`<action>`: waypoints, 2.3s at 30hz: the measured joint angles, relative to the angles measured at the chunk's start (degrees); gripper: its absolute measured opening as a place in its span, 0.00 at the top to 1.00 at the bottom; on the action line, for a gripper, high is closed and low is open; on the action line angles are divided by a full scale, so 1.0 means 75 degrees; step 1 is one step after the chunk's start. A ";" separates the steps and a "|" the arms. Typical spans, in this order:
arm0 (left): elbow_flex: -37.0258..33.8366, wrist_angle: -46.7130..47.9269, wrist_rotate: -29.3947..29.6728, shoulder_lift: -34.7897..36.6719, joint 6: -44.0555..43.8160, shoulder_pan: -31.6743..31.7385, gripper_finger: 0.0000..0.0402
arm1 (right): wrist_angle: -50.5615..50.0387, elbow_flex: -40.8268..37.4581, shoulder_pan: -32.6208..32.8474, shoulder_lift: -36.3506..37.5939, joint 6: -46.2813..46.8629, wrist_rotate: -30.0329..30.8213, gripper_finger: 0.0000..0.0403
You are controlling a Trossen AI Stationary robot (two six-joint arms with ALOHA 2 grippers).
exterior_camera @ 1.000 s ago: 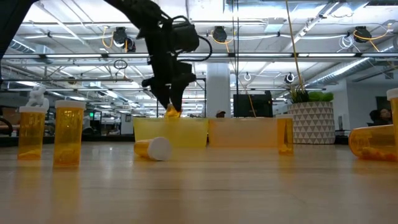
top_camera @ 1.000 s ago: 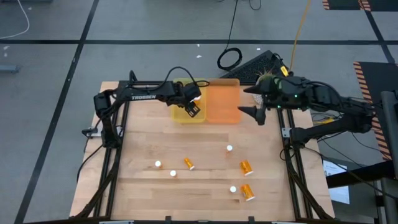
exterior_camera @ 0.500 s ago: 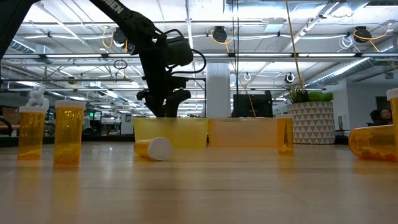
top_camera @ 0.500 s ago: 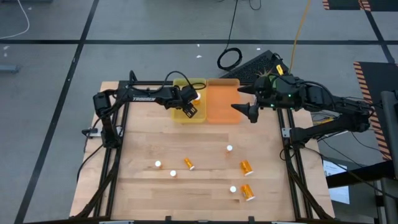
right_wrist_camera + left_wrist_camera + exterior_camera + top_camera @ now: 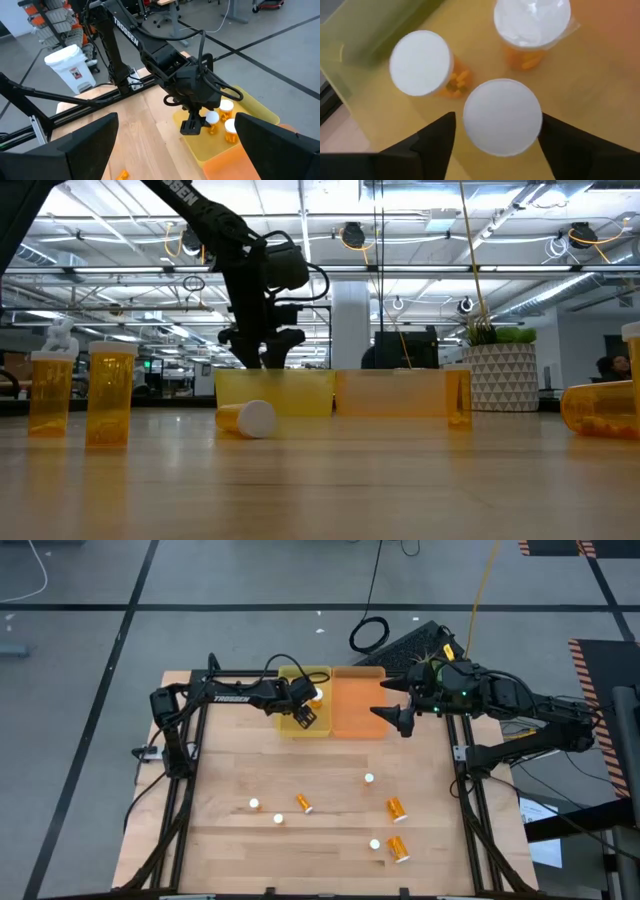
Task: Pick and place medicine bottles into bin by pill shape (circle, oval)
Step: Put the large orange capsule bottle into the yellow bin
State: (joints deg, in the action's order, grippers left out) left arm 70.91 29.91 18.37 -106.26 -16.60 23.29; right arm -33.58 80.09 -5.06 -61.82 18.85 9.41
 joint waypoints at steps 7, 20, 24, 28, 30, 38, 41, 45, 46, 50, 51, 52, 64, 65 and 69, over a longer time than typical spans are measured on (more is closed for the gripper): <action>0.0231 0.0764 -0.0040 0.0079 -0.0392 -0.0050 0.18 | -0.0003 0.0000 0.0000 0.0000 -0.0020 -0.0017 0.02; 0.0738 0.1375 -0.0067 0.1494 -0.1490 -0.1422 0.22 | -0.1698 0.0000 0.0079 0.0135 0.1216 -0.0914 0.03; 0.0737 0.1289 -0.0363 0.1970 -0.1824 -0.1976 0.25 | -0.3021 0.0000 0.0331 0.0241 0.2452 -0.1084 0.03; 0.0737 0.1241 -0.0507 0.2162 -0.2026 -0.2529 0.28 | -0.4360 0.0000 0.0762 0.0283 0.4022 -0.1016 0.03; 0.0737 0.1239 -0.0524 0.2177 -0.2084 -0.2774 0.30 | -0.4917 0.0000 0.1084 0.0254 0.4730 -0.0886 0.03; 0.0737 0.1180 -0.0696 0.2177 -0.2060 -0.3386 0.35 | -0.5273 -0.0755 0.2557 0.0186 0.7146 -0.0699 0.03; 0.0737 0.1177 -0.0696 0.2177 -0.2060 -0.3481 0.36 | -0.4802 -0.1476 0.3027 0.0189 0.8583 -0.1117 0.03; 0.0737 0.1180 -0.0696 0.2177 -0.2028 -0.3585 0.36 | -0.3125 -0.2530 0.3538 0.0181 0.9447 -0.1678 0.03; 0.0737 0.1180 -0.0696 0.2177 -0.2028 -0.3602 0.36 | -0.2628 -0.2779 0.3646 0.0181 0.9634 -0.1686 0.03; 0.0737 0.1183 -0.0682 0.2177 -0.2076 -0.3631 0.37 | -0.0965 -0.3699 0.4019 0.0181 1.0278 -0.1672 0.03; 0.0737 0.1183 -0.0680 0.2177 -0.2140 -0.3628 0.37 | -0.0728 -0.3901 0.4099 0.0181 1.0379 -0.1648 0.03; 0.0737 0.1186 -0.0676 0.2177 -0.2209 -0.3628 0.37 | -0.0556 -0.4082 0.4175 0.0157 1.0464 -0.1635 0.03; 0.0737 0.1183 -0.0641 0.2177 -0.2556 -0.3873 0.37 | 0.0525 -0.5292 0.5330 -0.0642 1.1077 -0.1045 0.03; 0.0737 0.1181 -0.0641 0.2177 -0.2587 -0.3893 0.37 | 0.0527 -0.5292 0.5408 -0.0786 1.1122 -0.0971 0.03; 0.0737 0.1182 -0.0641 0.2177 -0.2634 -0.3982 0.37 | 0.0805 -0.5297 0.5585 -0.1390 1.1067 -0.0631 0.03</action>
State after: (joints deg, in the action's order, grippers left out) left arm 76.44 38.77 13.56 -89.93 -36.35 -6.58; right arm -27.54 40.37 36.83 -72.24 101.85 4.68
